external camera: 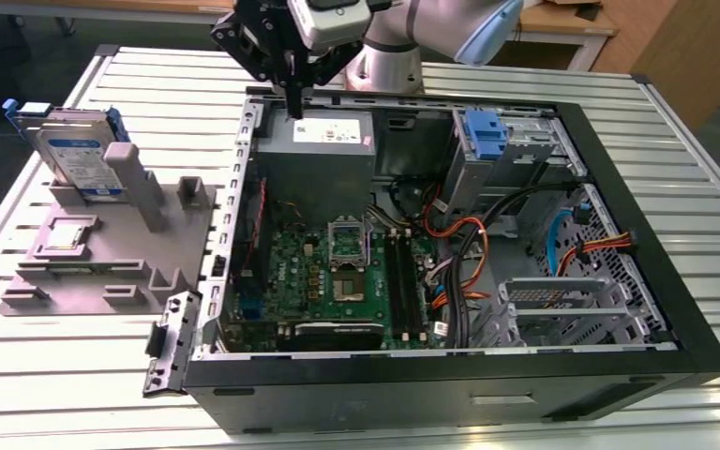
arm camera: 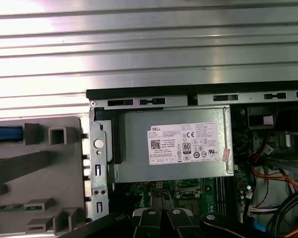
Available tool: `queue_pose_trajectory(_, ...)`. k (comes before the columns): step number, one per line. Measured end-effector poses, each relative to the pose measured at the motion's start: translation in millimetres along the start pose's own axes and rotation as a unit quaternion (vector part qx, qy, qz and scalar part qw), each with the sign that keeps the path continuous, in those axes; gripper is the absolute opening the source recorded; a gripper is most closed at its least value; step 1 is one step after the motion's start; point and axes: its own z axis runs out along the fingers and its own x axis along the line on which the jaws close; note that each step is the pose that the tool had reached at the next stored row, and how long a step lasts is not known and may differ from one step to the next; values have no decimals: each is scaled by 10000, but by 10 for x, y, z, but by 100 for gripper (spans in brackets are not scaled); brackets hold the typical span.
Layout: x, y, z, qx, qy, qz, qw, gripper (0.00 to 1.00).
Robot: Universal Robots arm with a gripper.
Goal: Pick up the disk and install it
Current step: 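Reach for the disk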
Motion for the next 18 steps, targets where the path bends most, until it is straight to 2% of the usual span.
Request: queue_pose_trajectory(18, 64, -6, 12, 1, 11, 0, 10000, 10)
